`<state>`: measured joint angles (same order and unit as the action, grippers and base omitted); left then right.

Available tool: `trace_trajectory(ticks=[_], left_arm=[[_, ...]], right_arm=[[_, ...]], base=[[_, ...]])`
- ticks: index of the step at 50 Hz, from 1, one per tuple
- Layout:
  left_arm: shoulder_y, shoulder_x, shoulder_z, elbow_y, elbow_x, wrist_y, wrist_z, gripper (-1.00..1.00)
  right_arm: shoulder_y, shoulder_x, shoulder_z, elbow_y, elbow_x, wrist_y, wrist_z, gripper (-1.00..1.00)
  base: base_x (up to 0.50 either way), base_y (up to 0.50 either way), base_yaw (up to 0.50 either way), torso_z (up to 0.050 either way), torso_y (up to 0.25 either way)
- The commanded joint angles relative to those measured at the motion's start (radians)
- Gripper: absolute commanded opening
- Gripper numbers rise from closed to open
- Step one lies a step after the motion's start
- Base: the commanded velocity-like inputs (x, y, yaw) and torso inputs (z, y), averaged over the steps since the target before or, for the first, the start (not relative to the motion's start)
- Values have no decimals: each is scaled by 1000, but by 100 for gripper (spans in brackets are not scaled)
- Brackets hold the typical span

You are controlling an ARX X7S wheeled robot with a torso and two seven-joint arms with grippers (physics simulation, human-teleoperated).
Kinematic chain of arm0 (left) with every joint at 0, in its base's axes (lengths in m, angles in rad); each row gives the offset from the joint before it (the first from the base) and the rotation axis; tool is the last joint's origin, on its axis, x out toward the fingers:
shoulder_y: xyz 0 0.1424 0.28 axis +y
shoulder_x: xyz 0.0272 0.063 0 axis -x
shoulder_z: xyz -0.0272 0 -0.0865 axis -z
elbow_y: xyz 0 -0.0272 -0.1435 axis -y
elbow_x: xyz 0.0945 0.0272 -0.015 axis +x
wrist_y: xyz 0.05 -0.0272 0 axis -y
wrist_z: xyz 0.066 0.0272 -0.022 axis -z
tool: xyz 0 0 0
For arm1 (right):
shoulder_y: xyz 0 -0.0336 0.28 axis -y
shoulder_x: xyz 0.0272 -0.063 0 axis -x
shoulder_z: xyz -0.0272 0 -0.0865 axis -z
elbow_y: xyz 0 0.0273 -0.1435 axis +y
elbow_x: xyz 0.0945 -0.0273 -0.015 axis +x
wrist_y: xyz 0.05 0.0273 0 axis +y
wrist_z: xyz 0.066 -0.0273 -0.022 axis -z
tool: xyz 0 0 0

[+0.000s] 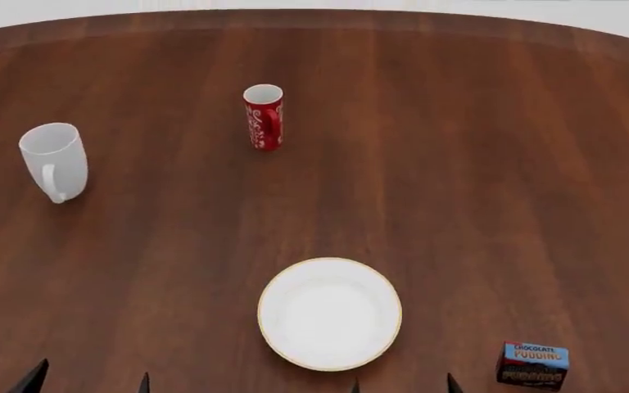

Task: Put the white mug on the plate.

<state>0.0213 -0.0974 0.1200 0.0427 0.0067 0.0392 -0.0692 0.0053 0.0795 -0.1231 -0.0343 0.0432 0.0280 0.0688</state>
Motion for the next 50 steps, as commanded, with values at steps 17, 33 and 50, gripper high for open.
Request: trace_trajectory(ticks=[17,33,50], left_arm=[[0,-24,34,37,-8,-30,-47,100],[0,-40,46,4,13,2,-86,100],[5,-47,41,-29,-28,23,-99,100]], right_arm=[[2,34,-43,-20,29,15,28,100],[6,55,-69,-22,14,16,48,100],[14,65,-86,-28,22,29,63,100]], base=[[0,0,0,50,32],[0,31,0,46,29],[0,500,0,0,0]])
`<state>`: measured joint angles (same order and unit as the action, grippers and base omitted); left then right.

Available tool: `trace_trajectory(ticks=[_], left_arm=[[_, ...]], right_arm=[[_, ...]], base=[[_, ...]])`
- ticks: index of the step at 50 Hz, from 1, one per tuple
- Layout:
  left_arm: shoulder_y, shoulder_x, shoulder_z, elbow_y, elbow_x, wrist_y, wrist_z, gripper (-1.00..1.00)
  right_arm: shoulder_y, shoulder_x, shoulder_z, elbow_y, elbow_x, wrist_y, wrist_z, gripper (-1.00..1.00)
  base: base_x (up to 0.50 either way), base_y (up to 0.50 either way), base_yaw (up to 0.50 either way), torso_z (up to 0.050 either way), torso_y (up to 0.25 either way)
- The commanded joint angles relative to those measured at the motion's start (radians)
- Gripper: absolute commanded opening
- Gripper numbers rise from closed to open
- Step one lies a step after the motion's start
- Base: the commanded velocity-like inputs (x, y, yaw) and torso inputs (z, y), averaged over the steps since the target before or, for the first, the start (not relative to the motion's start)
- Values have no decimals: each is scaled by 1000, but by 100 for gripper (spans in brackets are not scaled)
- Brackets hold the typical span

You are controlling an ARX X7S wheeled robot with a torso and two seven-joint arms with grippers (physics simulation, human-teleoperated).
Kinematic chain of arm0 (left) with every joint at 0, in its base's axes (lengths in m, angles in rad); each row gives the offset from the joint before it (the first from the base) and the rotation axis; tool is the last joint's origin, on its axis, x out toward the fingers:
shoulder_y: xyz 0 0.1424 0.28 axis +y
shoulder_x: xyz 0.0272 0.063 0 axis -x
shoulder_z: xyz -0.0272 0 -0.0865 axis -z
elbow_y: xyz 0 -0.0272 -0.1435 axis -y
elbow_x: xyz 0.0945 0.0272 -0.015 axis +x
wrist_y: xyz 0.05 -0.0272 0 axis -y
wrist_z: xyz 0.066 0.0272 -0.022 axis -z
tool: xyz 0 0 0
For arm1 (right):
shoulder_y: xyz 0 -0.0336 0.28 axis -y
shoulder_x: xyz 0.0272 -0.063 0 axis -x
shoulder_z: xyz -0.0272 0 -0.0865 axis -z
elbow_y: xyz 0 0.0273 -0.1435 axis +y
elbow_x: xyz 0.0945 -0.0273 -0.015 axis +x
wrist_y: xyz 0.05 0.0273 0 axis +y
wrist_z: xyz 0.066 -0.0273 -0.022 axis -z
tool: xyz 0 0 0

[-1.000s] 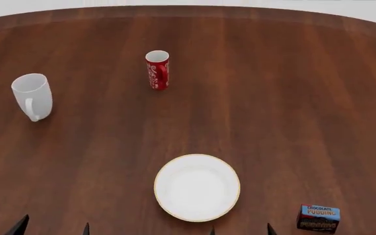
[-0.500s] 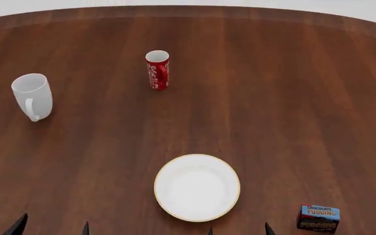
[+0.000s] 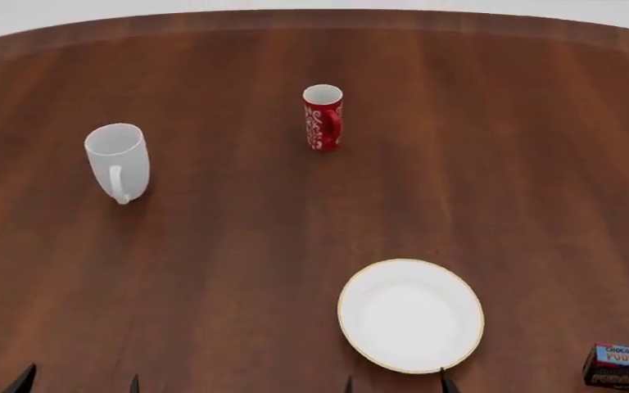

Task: Put the white mug on the plate.

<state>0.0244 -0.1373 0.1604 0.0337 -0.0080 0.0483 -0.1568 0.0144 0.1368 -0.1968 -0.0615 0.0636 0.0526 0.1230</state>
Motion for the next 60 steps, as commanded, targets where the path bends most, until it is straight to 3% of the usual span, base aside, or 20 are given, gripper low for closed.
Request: trace_trajectory(ticks=[1,45,60], left_arm=[[1,-7,2,-16,-15,10,-12,100],[5,-28,33,-32,-50,16,-37,100],[7,-34,44,-24,-58,9,-46,100]], right_arm=[[5,8,-14,-3,1,7,10,100],[17,24,-35,3,45,30,41,100],[17,34,-51,4,51,26,42,100]], base=[[0,500,0,0,0],[6,500,0,0,0],[300,8,0,0,0]])
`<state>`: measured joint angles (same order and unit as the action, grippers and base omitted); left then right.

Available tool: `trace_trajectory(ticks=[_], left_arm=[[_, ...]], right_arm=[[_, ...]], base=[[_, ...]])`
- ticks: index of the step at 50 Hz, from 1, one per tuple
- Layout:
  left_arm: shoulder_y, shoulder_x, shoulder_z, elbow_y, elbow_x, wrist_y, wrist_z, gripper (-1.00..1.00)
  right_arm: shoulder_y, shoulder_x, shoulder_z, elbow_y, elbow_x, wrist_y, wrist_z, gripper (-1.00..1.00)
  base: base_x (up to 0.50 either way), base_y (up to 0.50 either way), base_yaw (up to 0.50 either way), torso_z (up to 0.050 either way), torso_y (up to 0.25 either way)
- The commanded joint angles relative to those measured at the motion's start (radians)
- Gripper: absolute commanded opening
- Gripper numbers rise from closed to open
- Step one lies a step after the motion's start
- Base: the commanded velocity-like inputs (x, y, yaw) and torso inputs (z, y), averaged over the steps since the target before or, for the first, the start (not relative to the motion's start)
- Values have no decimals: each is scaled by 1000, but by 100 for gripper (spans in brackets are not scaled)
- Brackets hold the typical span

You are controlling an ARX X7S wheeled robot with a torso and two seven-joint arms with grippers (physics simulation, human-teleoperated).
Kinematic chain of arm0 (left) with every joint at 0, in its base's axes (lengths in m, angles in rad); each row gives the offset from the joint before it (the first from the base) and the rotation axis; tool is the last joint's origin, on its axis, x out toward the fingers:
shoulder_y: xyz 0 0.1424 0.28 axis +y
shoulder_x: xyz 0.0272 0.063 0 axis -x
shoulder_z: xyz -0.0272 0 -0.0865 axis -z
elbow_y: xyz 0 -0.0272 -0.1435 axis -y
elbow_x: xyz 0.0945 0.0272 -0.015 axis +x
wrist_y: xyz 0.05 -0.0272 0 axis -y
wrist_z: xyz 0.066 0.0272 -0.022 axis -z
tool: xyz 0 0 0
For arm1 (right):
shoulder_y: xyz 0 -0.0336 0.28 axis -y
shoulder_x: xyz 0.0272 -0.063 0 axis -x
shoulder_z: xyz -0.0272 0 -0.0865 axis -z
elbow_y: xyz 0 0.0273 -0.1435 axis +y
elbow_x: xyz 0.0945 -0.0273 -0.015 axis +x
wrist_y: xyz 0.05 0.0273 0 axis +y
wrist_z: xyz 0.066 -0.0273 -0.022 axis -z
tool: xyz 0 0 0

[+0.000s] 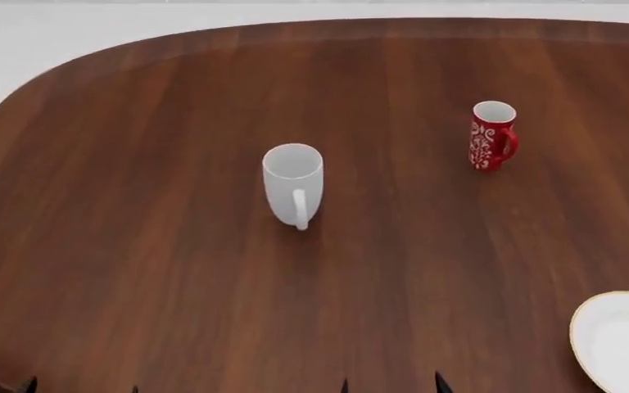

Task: Put the white mug on the plate.

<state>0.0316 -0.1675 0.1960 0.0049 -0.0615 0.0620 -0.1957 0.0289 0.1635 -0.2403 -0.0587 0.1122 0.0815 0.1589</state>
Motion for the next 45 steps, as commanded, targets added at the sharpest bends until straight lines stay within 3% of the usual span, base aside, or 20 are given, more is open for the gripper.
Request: trace_trajectory(ticks=[1,45], left_arm=[[0,-4,8,7,-6,-6,-8,100],[-10,-19,29,-23,-30,20,-31,100]], right_arm=[[2,8,-8,0,1,-3,8,100],[15,26,-41,14,14,-9,24,100]], base=[[500,0,0,0,0],[500,0,0,0,0]])
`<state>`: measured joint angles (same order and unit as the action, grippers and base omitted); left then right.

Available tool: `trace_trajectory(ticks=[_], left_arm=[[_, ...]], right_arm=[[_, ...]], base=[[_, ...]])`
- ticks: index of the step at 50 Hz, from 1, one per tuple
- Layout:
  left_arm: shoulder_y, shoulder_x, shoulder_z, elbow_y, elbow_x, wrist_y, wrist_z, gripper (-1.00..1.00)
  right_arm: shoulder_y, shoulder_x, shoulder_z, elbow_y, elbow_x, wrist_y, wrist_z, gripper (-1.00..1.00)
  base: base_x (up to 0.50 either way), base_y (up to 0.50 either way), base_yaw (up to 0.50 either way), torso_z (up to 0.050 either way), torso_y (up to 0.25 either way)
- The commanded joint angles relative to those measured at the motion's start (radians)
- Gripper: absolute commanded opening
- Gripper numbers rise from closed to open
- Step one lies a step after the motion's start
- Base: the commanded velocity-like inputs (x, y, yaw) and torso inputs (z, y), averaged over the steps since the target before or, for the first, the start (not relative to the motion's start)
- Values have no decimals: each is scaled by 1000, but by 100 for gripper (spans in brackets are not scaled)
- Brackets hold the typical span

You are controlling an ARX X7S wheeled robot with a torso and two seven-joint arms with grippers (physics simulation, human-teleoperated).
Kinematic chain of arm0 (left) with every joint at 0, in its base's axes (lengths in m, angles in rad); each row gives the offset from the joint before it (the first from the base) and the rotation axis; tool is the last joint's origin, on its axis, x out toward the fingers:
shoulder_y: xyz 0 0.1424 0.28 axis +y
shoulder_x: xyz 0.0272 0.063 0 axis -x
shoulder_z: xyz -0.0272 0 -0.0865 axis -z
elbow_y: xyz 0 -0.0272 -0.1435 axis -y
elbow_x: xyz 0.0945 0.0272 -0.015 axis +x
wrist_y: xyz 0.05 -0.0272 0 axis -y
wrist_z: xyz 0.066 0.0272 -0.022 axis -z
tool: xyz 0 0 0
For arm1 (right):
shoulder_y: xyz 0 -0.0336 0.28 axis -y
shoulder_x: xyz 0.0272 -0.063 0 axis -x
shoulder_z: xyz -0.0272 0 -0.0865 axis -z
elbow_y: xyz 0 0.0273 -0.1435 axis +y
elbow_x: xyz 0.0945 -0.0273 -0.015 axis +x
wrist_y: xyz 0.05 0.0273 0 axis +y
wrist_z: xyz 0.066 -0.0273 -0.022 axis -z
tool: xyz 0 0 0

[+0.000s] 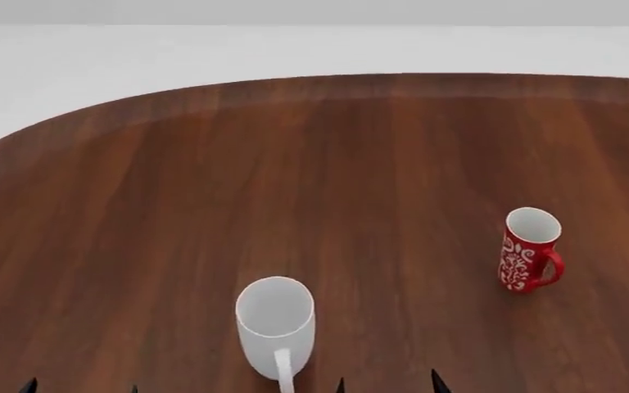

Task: Put the white mug on the plate.

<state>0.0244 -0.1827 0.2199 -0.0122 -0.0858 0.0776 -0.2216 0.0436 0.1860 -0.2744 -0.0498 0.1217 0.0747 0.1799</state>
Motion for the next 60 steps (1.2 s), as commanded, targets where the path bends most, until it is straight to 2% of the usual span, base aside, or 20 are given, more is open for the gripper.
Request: trace_trajectory(ticks=[1,19,24,34,46,60], left_arm=[[7,-8,3,0,-8,9,-5,100],[-5,-10,17,-1,-11,-6,-13,100],[-6,-10,16,-1,-16,-9,-18,100],[-6,-13,11,-4,-34,-3,-21,100],[1,-21,6,19,-59,-11,-24,100],[-1,-24,8,3,-78,4,-21,100]], right_arm=[[0,5,-9,4,2,-3,5,100],[-2,23,-56,1,-51,-12,17,100],[-14,23,-56,-39,-28,46,16,100],[-57,41,-43,-250,54,282,30,100],[-104,16,-45,-359,149,392,40,100],[-136,-4,-70,-359,188,428,49,100]], base=[[500,0,0,0,0],[469,0,0,0,0],[12,0,0,0,2],[0,0,0,0,0],[0,0,0,0,0],[0,0,0,0,0]])
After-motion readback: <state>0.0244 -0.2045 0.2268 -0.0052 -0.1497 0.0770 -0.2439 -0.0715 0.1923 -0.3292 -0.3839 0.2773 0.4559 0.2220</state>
